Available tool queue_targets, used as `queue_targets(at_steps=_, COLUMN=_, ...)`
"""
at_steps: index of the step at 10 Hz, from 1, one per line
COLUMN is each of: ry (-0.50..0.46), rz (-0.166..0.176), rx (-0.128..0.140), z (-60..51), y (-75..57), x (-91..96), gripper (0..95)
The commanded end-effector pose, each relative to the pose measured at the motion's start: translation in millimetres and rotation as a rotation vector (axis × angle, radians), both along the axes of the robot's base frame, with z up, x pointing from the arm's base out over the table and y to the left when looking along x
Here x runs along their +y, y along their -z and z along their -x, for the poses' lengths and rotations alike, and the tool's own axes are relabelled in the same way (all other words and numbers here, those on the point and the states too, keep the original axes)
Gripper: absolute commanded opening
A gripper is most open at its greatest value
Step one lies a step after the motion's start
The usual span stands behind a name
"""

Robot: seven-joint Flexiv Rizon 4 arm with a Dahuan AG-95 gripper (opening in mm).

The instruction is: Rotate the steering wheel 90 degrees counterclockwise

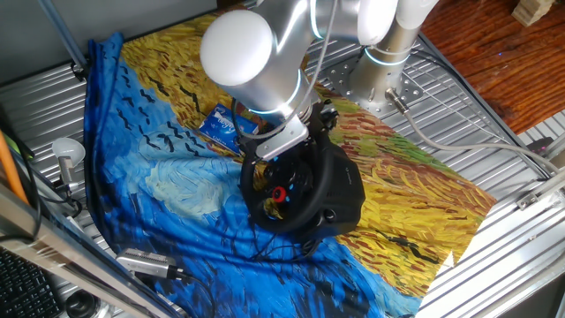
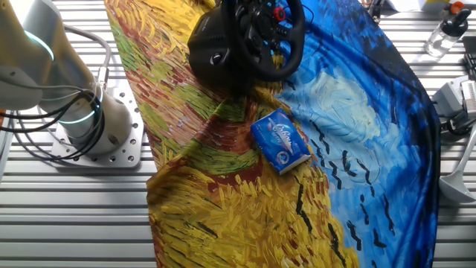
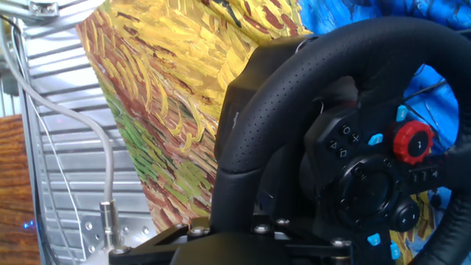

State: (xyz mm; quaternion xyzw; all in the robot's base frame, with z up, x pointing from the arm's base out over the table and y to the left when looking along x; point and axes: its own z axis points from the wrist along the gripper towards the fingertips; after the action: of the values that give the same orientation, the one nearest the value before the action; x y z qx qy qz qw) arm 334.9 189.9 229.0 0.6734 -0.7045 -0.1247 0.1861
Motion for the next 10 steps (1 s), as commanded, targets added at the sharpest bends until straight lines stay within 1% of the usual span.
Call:
queue_targets(at_steps=1, ry=-0.025, rz=0.021, rx=-0.004, z=-1.1, y=1.8, x=-0.4, gripper=0.0)
queue_targets(at_steps=4, ry=-0.037, rz=0.025, rx=-0.018, z=1.5, y=3.8, x=-2.5, gripper=0.0)
queue_targets(at_steps=8, ry=-0.045, rz=0.022, rx=-0.023, z=1.7, y=3.9, x=-3.0, gripper=0.0)
queue_targets(at_steps=9, ry=-0.053, rz=0.016, rx=-0.023, z=1.6, y=3.9, x=-3.0, gripper=19.0)
queue_targets(at_steps=10, ry=-0.056, rz=0.014, rx=-0.023, z=1.7, y=3.8, x=-3.1, gripper=19.0)
